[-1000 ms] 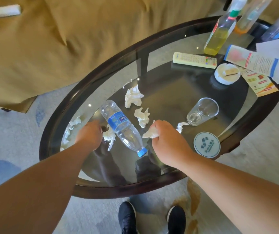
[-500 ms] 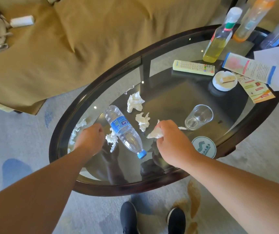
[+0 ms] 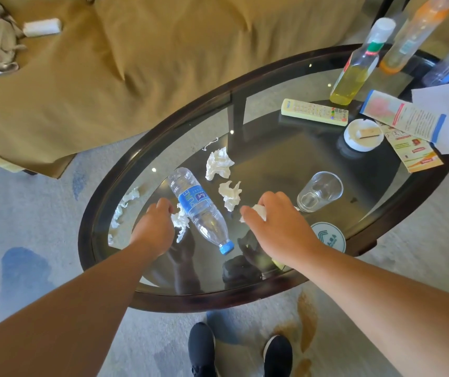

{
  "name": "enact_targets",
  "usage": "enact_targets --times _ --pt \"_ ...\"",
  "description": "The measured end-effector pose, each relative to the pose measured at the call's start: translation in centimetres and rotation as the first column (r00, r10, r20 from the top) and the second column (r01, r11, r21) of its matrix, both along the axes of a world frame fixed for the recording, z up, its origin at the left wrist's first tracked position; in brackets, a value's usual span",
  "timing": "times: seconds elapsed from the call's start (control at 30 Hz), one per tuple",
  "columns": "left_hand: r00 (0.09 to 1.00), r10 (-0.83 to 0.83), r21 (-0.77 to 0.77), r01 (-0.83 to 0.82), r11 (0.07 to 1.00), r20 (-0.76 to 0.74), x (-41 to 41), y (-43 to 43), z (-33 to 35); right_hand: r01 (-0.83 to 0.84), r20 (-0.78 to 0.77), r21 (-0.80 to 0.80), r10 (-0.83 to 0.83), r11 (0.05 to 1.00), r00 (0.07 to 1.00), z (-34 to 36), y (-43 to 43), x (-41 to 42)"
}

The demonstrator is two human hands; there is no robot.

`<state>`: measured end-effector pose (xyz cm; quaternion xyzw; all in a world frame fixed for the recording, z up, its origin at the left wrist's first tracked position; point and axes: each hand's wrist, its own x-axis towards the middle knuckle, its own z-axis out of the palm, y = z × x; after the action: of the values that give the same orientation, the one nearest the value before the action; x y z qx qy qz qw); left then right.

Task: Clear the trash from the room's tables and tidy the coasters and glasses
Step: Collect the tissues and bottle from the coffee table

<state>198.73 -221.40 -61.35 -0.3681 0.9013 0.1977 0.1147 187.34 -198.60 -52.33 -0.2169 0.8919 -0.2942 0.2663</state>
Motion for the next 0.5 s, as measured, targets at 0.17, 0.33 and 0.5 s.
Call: enact_targets --times 0.17,0.33,0.5 --pt "0.998 0.065 0.052 -0.065 0.997 -0.003 -0.2 0.8 -1.5 -0.018 -0.025 0.02 0.019 1.0 1.0 -1.1 0.7 -0.2" --pt "0.996 0.077 0.095 -0.081 0.992 0.049 -0.8 1.5 -2.8 -0.016 -0.024 0.015 0.017 1.0 1.0 -1.7 1.2 -0.2" --pt "0.992 0.081 0.051 -0.086 0.995 0.095 -0.5 1.8 -3.4 -0.004 -0.012 -0.003 0.004 1.0 1.0 -2.1 1.1 -0.4"
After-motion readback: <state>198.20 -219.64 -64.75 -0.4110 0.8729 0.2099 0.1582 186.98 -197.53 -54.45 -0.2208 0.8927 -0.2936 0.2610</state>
